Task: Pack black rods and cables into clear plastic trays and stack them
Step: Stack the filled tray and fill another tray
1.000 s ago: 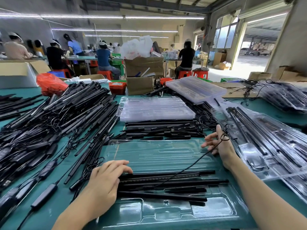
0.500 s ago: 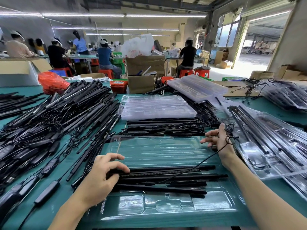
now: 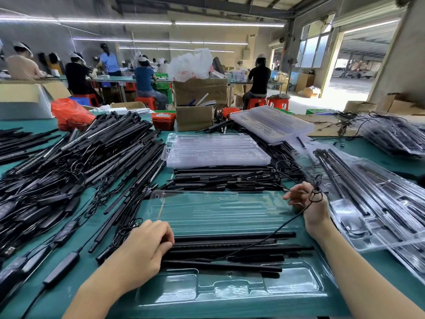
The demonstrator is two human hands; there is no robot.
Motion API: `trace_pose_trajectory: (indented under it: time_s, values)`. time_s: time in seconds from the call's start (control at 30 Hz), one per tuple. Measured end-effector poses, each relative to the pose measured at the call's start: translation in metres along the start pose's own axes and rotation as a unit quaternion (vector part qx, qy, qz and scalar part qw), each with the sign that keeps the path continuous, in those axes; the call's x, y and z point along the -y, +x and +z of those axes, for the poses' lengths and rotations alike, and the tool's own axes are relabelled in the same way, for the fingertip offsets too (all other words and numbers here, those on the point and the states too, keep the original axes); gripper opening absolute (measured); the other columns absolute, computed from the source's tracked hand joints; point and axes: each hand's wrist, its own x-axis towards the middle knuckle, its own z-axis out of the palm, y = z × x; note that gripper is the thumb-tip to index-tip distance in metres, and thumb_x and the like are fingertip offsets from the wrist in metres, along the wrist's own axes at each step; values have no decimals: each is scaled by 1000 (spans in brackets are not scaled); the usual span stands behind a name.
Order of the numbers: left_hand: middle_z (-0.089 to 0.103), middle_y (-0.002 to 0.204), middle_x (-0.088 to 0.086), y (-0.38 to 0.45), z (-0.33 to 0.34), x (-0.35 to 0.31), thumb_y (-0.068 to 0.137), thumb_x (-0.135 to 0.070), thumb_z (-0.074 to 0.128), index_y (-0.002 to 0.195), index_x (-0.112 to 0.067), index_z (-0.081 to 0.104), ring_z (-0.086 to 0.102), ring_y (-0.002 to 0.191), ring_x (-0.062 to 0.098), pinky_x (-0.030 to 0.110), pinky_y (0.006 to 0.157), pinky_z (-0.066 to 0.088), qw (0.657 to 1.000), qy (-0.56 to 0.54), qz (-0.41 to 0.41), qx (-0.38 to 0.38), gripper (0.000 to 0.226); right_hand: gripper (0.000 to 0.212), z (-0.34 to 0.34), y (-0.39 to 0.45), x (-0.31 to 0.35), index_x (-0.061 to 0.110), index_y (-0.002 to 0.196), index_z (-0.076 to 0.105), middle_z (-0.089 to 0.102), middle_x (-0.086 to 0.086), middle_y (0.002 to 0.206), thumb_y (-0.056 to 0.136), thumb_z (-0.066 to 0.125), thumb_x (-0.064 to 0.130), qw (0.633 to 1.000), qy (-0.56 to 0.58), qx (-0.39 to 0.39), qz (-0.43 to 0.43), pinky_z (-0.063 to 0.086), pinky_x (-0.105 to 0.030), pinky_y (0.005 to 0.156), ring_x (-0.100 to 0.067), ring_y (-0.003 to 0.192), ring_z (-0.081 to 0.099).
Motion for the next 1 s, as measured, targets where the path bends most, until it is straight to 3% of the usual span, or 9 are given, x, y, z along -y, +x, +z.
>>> trace_pose_trajectory:
  time_s: [0.07,0.17,0.27,0.37,0.47,0.73,0.87,1.0]
  values:
    - [54,90,-21,-2,1,0,98,-36,59,90,-39,50,43,100,-1,19,82,36,1000,-10,9,-6,12,34,-3,-2,3,8,73,52,69,-10,62,97,28,11,998,62,-9,2,41,-32,64,-21,61,61]
    - [55,93,-21,-4,1,-1,91,-55,61,92,-39,53,44,100,0,21,86,39,1000,-25,13,1,18,32,-9,-4,8,10,66,42,68,-13,64,92,26,20,987,155,-20,34,36,-33,67,-26,69,56]
    - [55,95,-20,-2,2,-2,93,-52,61,93,-39,54,42,101,-2,21,90,35,1000,-18,11,8,14,19,-15,-4,12,15,58,43,62,-8,55,68,43,31,970,234,-52,50,36,-32,67,-23,63,58]
    - [51,98,-21,-1,4,-2,96,-47,57,95,-41,52,37,104,-5,19,92,31,1000,0,10,12,9,24,-20,-3,12,22,42,43,44,2,42,63,44,34,958,282,-34,48,34,-30,65,-19,59,59]
    - [47,99,-23,-1,6,-4,99,-43,56,95,-41,47,33,104,-8,14,89,28,1000,7,4,5,10,27,-26,-1,9,20,37,39,50,-3,47,58,51,32,958,280,-9,66,34,-30,67,-17,60,58]
    - [55,93,-8,-6,8,-1,98,-35,58,95,-38,49,50,90,3,26,82,44,997,-65,-24,-22,10,27,-28,-3,8,17,39,38,46,-7,57,61,48,29,943,323,-29,77,37,-30,68,-19,61,53]
    - [57,90,-9,-8,7,3,94,-46,52,97,-39,50,53,88,5,29,78,46,992,-109,-10,-63,9,28,-23,-4,12,18,40,38,36,-3,55,63,49,29,935,340,-50,81,36,-30,69,-18,58,53]
    - [62,92,-11,-11,4,4,92,-45,54,104,-45,49,60,87,14,31,75,49,984,-160,10,-82,13,44,-23,2,11,20,44,41,52,-8,66,81,52,41,940,312,-76,115,37,-30,68,-18,65,52]
